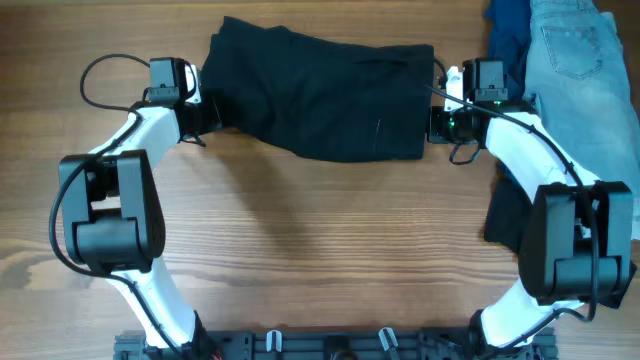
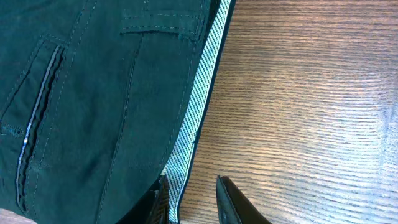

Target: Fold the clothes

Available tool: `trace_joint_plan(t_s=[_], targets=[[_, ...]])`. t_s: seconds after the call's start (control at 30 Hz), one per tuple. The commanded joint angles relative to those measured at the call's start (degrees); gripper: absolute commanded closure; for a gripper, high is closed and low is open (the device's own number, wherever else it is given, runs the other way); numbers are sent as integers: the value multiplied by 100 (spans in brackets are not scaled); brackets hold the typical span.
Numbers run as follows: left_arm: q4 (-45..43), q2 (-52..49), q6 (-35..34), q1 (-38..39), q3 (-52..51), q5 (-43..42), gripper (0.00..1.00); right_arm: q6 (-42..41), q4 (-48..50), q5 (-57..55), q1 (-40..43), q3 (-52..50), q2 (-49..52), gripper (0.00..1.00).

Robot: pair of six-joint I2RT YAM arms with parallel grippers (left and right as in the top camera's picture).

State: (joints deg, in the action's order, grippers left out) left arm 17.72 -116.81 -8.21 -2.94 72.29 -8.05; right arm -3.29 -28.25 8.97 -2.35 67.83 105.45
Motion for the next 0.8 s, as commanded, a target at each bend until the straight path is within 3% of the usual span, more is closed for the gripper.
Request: trace_joint_plan(t_s=[0.0,0.4,0.77], targets=[[28,-125,-2,-33,-4,291,96,39,11,133,2,-74,105,74],[345,282,-13,-44,-4,933,96,203,96,111,2,-74,105,74],[1357,743,-299,-44,-7,1189,96,-31,232,118,13,-72,105,69]])
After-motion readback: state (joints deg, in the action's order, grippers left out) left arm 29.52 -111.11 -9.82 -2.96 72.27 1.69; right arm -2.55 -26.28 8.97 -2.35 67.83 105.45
